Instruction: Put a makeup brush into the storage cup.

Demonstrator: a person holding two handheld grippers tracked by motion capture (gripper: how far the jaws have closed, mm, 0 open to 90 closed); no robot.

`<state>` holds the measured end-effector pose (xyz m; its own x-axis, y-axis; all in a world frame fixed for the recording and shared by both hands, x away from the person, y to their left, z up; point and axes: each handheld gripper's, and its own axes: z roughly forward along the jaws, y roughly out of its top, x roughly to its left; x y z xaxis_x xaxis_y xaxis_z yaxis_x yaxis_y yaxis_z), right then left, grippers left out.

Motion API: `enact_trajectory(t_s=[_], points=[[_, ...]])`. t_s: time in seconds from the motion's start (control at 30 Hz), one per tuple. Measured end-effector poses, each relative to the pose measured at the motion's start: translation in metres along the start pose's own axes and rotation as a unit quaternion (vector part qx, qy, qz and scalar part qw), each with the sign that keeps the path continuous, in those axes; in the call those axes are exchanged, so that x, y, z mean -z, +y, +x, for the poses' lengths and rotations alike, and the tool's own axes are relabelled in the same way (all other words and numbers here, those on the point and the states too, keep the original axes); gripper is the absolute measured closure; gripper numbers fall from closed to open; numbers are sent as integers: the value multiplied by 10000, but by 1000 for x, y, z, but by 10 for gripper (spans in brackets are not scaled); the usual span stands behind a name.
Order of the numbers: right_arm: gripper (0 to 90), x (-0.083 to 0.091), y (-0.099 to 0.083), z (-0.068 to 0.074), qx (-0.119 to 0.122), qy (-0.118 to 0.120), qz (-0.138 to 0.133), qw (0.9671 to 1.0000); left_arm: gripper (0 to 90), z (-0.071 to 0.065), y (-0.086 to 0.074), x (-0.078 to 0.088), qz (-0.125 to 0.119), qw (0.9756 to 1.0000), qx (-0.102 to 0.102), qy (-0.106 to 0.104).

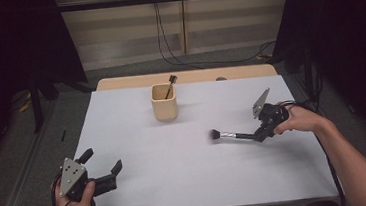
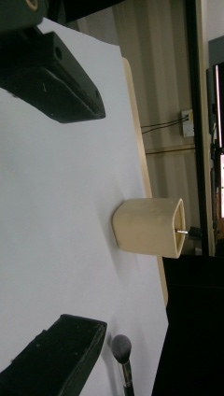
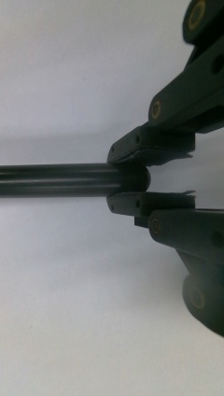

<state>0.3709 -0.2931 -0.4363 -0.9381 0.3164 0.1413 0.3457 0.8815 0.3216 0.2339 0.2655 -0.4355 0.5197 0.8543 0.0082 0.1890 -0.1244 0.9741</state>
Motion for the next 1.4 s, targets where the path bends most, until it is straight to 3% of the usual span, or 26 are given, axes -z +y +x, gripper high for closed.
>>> enact_trajectory(t_s=[0.27,0.43,0.73,0.93,1.03,1.33,1.4], points=[[766,4,-6,6,-193,-228,-578,9979,12,-1,0,0,-6,10000,14,-4],[766,9,-10,9,-485,-394,-988,9931,13,-1,0,0,-8,10000,3,-5],[767,7,-16,22,-717,-544,-1460,9852,14,-1,0,-1,-14,10000,22,-21],[766,3,-21,29,-926,-688,-1982,9734,14,-2,0,-1,-25,10000,13,-34],[766,0,-22,35,-958,-671,-2168,9692,15,-2,1,-1,-28,10000,13,-36],[766,-6,-21,54,-903,-703,-2749,9547,15,-7,2,-2,-57,9999,22,-84],[766,-7,-20,57,-862,-616,-2831,9532,15,-8,3,-2,-55,9999,30,-99]])
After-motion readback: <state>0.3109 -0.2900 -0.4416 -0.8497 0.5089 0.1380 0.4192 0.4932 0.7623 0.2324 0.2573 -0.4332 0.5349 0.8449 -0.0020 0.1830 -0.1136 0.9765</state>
